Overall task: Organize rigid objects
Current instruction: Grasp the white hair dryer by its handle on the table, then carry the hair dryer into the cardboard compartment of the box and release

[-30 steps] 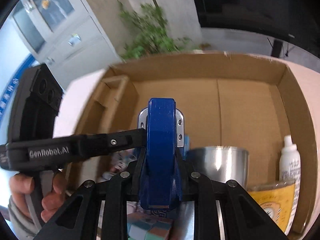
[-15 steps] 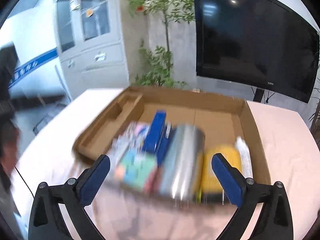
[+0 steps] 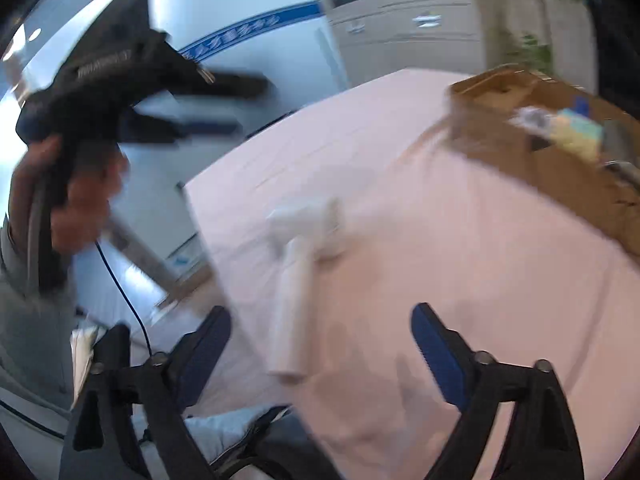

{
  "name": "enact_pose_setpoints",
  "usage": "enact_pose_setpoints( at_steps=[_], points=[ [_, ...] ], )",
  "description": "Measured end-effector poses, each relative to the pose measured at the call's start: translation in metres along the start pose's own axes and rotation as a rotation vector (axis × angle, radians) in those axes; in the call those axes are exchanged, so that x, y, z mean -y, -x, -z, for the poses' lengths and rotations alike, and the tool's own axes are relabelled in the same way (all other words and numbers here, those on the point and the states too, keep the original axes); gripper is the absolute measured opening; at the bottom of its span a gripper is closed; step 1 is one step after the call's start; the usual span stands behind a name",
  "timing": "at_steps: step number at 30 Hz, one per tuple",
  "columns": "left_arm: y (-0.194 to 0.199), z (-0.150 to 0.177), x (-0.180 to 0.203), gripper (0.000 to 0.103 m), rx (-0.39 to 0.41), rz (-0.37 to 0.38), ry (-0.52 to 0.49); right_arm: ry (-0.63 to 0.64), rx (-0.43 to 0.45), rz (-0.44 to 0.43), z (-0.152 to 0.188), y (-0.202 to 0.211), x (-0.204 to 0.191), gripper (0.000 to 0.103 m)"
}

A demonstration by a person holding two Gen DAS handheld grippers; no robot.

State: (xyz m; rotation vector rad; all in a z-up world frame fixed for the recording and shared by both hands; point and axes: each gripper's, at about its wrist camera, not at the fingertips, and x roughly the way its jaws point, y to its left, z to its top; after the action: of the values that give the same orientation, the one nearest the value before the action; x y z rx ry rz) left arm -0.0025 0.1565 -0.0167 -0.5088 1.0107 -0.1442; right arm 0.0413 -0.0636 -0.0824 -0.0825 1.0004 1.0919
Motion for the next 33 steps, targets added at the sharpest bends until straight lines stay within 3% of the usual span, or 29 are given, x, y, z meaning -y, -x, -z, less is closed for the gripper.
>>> enact_pose_setpoints(
  at_steps=[1,2,3,7,9,12,17,23,27,30,33],
  points=[
    [-0.011,0.011,-0.001,0.080,-0.024,0.039,0.021,0.014,-0.020,-0.015,0.003,-0.008,-0.006,0.057],
    [-0.021,0.020,-0.001,0.078,-0.042,0.067,0.038,0.027,-0.042,-0.030,0.006,-0.017,-0.012,0.041],
    [-0.030,0.026,-0.001,0.076,-0.060,0.084,0.061,0.036,-0.061,-0.032,0.006,-0.024,-0.017,0.034],
    [-0.047,0.036,-0.001,0.071,-0.083,0.006,0.054,0.011,-0.128,-0.004,0.011,-0.051,-0.022,0.031],
    [-0.053,0.037,-0.007,0.054,-0.083,-0.019,0.081,-0.008,-0.126,-0.001,0.010,-0.055,-0.022,0.029],
    [-0.060,0.039,-0.008,0.037,-0.088,-0.055,0.066,-0.018,-0.117,0.015,0.005,-0.057,-0.022,0.029],
    [-0.056,0.023,0.002,0.036,-0.048,-0.052,0.034,-0.065,-0.077,0.026,-0.013,-0.050,-0.012,0.029],
    [-0.047,-0.047,0.043,0.036,0.038,-0.005,-0.108,-0.107,0.064,0.086,-0.059,-0.019,0.011,0.029],
    [-0.055,-0.130,0.078,0.036,0.092,0.037,-0.241,-0.130,0.181,0.155,-0.121,0.002,0.045,0.030],
    [-0.076,-0.196,0.093,0.035,0.088,0.074,-0.296,-0.159,0.224,0.204,-0.180,0.018,0.089,0.030],
    [-0.110,-0.254,0.101,0.034,0.028,0.109,-0.316,-0.238,0.237,0.205,-0.228,0.019,0.136,0.031]
  ],
)
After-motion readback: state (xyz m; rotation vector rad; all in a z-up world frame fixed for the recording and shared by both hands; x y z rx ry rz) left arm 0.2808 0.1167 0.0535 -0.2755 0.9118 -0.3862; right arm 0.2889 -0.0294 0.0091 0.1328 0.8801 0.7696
